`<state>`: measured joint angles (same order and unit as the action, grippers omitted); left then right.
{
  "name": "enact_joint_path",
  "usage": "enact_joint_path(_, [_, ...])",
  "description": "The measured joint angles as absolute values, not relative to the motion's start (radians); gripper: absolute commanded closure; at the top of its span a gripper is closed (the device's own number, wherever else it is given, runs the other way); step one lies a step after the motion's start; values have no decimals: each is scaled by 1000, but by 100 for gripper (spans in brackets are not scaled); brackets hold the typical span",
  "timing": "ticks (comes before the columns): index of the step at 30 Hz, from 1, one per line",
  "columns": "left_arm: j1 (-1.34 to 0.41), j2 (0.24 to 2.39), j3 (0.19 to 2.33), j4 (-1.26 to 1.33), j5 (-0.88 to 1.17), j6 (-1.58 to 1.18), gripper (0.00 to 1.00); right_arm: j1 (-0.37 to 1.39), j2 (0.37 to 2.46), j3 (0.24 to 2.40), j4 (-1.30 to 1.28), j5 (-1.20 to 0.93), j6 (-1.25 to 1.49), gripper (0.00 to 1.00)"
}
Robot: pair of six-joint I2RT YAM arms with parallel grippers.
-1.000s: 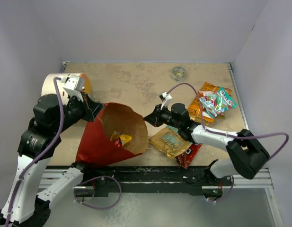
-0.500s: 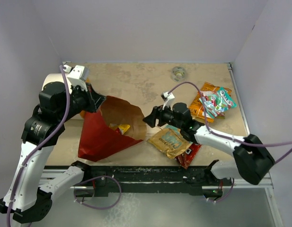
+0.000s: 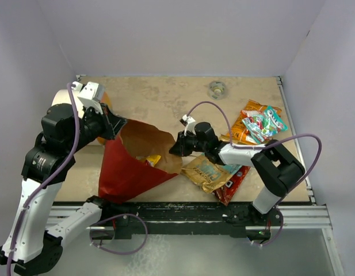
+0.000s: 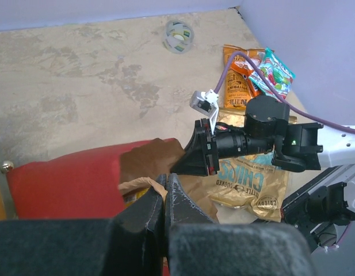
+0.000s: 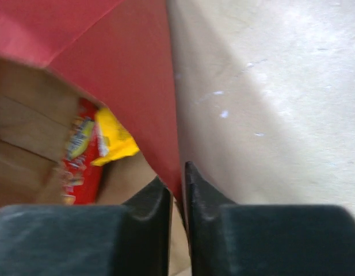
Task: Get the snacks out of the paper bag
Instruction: Take out the snack from the paper bag.
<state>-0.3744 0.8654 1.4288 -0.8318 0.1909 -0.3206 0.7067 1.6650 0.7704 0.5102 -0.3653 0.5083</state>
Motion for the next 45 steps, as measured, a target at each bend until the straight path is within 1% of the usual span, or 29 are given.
enact_joint_path(2, [-374,871,1429,-828,198,-320,100,707,1658,759,557,-398,559,100])
enact_joint_path(4, [-374,885,1429,-824,206,-319,100,707,1626,716,601,-416,621,100])
enact_joint_path(7, [-374,915,1436,-812,217,-312,100,707,1518,640,582,-405,688,100])
enact_joint_path(9, [-374,946,1441,-793,228,-302,100,709,1406,612,518,-358,717,100])
enact_joint_path(14, [-374,1050,1475,-736,261,-272,100,716,1154,611,420,-161,779,100])
enact_joint_path(16, [-374,1084,1482,-710,281,-262,100,727,1107,611,408,-98,809,100])
enact_joint_path(17, [-374,1096,1482,-699,293,-254,100,738,1097,609,408,-63,826,100])
enact_joint_path(19, [-374,1105,1478,-693,318,-242,100,775,1102,596,414,-8,864,95])
enact_joint_path(23, [-374,1073,1412,-670,369,-224,100,883,1170,542,434,60,936,91])
enact_joint_path(29, [-374,989,1263,-662,482,-228,100,975,1290,494,464,56,981,84])
enact_joint_path(31, [-374,962,1225,-647,545,-232,100,990,1309,493,471,39,979,77])
enact_joint_path(32, [-374,950,1211,-644,567,-232,100,995,1312,493,471,33,976,68])
enact_joint_path(33, [-374,940,1202,-644,582,-232,100,997,1309,493,469,31,973,56])
enact_joint_path(34, [-374,927,1192,-646,593,-229,100,1000,1303,493,461,32,966,47])
enact_joint_path(36, [-374,907,1184,-654,601,-222,100,1002,1268,490,427,40,950,34])
enact_joint_path(37, [-374,896,1182,-661,600,-217,100,1002,1240,487,398,49,941,30])
enact_joint_path(39, [-374,870,1180,-675,596,-212,100,1002,1177,484,331,83,921,24])
enact_joint_path(41, [-374,845,1180,-682,588,-205,100,1002,1103,484,257,128,888,23])
enact_joint_path(42, [-374,834,1180,-683,583,-200,100,1002,1058,484,220,153,863,21])
enact_joint_path(45, [-374,805,1179,-683,561,-198,100,1002,945,484,184,194,746,20])
